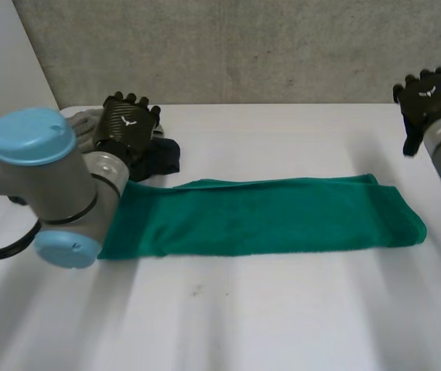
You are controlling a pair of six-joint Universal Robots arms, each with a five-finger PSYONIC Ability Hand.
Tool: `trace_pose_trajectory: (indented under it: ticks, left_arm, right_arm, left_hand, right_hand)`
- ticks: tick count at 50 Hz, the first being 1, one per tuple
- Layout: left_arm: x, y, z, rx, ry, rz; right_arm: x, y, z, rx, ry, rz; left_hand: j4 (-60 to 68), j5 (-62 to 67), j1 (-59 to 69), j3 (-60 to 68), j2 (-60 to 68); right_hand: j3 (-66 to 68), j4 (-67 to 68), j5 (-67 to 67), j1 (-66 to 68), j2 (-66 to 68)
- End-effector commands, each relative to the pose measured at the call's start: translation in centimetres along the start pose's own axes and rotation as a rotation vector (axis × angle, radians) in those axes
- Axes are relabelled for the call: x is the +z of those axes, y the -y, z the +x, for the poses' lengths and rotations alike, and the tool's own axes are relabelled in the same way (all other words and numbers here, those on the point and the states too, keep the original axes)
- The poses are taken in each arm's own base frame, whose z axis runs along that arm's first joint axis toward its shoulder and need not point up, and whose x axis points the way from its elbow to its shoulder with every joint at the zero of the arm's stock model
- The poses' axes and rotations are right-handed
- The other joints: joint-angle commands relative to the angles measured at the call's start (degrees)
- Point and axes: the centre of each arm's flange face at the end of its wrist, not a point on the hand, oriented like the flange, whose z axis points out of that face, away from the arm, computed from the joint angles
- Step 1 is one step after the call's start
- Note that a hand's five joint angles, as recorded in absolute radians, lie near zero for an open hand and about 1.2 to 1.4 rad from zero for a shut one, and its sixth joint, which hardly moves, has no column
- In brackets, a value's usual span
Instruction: Fold the laundry.
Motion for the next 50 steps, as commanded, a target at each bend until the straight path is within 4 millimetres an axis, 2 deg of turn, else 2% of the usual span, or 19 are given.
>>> trace_pose_trajectory:
  ticks: [1,4,8,15,22,23,27,31,35,38,43,46,50]
  left_arm:
    - [-3.8,0.4,0.2,-0.07,-0.052,-0.015]
    - [-4.8,0.0,0.8,-0.092,-0.096,-0.024]
    - [-5.4,-0.4,1.6,-0.101,-0.134,-0.029]
    - [-5.2,-0.8,1.9,-0.103,-0.139,-0.038]
    - [-5.1,-1.3,2.2,-0.102,-0.145,-0.049]
    - [-5.2,-1.3,2.2,-0.102,-0.146,-0.05]
    - [-5.2,-1.5,2.3,-0.102,-0.149,-0.058]
    - [-5.4,-1.8,2.4,-0.102,-0.154,-0.067]
    - [-5.7,-1.7,2.4,-0.101,-0.156,-0.068]
    - [-5.7,-1.6,2.2,-0.102,-0.15,-0.064]
    - [-5.7,-1.5,1.6,-0.103,-0.137,-0.065]
    - [-5.8,-1.6,1.5,-0.103,-0.135,-0.074]
    - [-6.0,-1.9,1.6,-0.103,-0.139,-0.085]
  right_arm:
    - [-5.1,-4.3,-0.9,0.074,0.258,-0.248]
    - [-6.5,-6.0,-1.3,0.106,0.302,-0.301]
    - [-7.3,-7.9,-2.3,0.117,0.329,-0.314]
    - [-6.8,-9.6,-2.9,0.112,0.292,-0.266]
    - [-5.4,-11.4,-4.0,0.105,0.281,-0.254]
    - [-5.3,-11.5,-4.1,0.104,0.278,-0.251]
    - [-4.5,-12.3,-4.3,0.096,0.264,-0.251]
    - [-3.9,-12.7,-3.1,0.08,0.201,-0.248]
    - [-3.3,-13.0,0.2,0.048,0.085,-0.242]
    - [-3.1,-13.2,1.8,0.002,0.044,-0.24]
    - [-2.7,-14.8,5.5,-0.178,-0.029,-0.286]
    - [-2.5,-14.7,6.1,-0.239,-0.04,-0.281]
    - [-2.2,-13.6,5.9,-0.259,-0.037,-0.244]
  left_hand:
    - [-1.72,-1.61,-2.6,-2.11,-1.64]
    - [-1.72,-1.61,-2.6,-2.11,-1.64]
    - [-1.72,-1.61,-2.6,-2.11,-1.64]
    - [-1.72,-1.61,-2.6,-2.11,-1.64]
    - [-1.72,-1.61,-2.6,-2.11,-1.64]
    - [-1.72,-1.61,-2.6,-2.11,-1.64]
    - [-1.72,-1.61,-2.6,-2.11,-1.64]
    - [-1.72,-1.61,-2.6,-2.11,-1.64]
    - [-1.89,-1.78,-2.77,-2.28,-1.81]
    - [-2.06,-1.95,-2.94,-2.45,-1.98]
    - [-2.06,-1.95,-2.94,-2.45,-1.98]
    - [-2.06,-1.95,-2.94,-2.45,-1.98]
    - [-2.06,-1.95,-2.94,-2.45,-1.98]
  right_hand:
    - [-2.47,-3.61,-3.64,-1.76,-2.82]
    - [-0.22,-1.36,-1.4,0.48,-0.58]
    - [2.99,1.85,1.82,3.69,2.64]
    - [7.03,5.89,5.86,7.73,6.67]
    - [19.13,17.99,17.95,19.83,18.77]
    - [21.98,20.84,20.81,22.68,21.62]
    - [67.43,66.29,66.26,68.13,67.07]
    - [67.53,66.39,66.36,68.24,67.18]
    - [67.53,66.39,66.36,68.24,67.18]
    - [67.53,66.39,66.36,68.24,67.18]
    - [67.53,66.39,66.36,68.24,67.18]
    - [67.53,66.39,66.36,68.24,67.18]
    - [67.53,66.39,66.36,68.24,67.18]
